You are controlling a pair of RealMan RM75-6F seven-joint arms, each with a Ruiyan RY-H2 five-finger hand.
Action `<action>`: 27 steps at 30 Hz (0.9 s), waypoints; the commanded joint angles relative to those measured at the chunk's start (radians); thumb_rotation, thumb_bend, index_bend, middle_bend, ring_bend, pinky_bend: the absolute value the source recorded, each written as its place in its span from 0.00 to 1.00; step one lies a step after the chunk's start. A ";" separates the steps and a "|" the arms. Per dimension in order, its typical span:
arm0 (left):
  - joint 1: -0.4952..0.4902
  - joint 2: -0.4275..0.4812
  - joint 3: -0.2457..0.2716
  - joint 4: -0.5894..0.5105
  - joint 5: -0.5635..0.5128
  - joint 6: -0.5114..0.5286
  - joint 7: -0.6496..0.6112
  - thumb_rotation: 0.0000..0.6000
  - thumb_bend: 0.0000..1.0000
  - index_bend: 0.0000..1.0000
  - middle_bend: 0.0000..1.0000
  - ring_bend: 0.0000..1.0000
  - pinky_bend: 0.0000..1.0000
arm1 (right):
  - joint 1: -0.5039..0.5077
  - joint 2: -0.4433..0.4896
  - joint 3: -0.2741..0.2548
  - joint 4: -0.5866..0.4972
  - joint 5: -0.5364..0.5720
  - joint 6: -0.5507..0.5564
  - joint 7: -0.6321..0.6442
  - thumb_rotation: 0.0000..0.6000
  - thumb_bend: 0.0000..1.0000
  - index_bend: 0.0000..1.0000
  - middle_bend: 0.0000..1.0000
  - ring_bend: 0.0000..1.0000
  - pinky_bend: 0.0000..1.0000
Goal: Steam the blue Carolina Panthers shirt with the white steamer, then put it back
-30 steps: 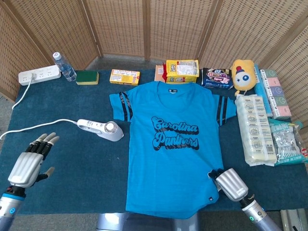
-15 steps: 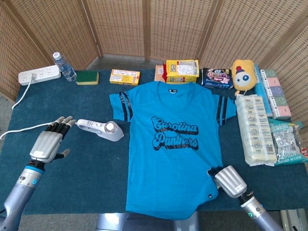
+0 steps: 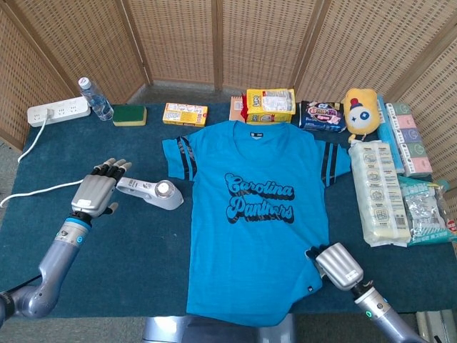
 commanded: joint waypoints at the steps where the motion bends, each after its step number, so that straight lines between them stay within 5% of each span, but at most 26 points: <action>1: -0.032 -0.051 0.004 0.054 -0.031 0.003 0.029 1.00 0.28 0.07 0.11 0.05 0.15 | -0.001 0.003 0.001 -0.001 0.002 0.001 0.002 1.00 0.61 0.56 0.57 0.65 0.78; 27: -0.168 -0.310 0.024 0.387 -0.047 -0.017 0.039 1.00 0.31 0.07 0.16 0.09 0.17 | -0.019 0.036 0.008 -0.008 0.029 0.017 0.021 1.00 0.61 0.56 0.57 0.65 0.78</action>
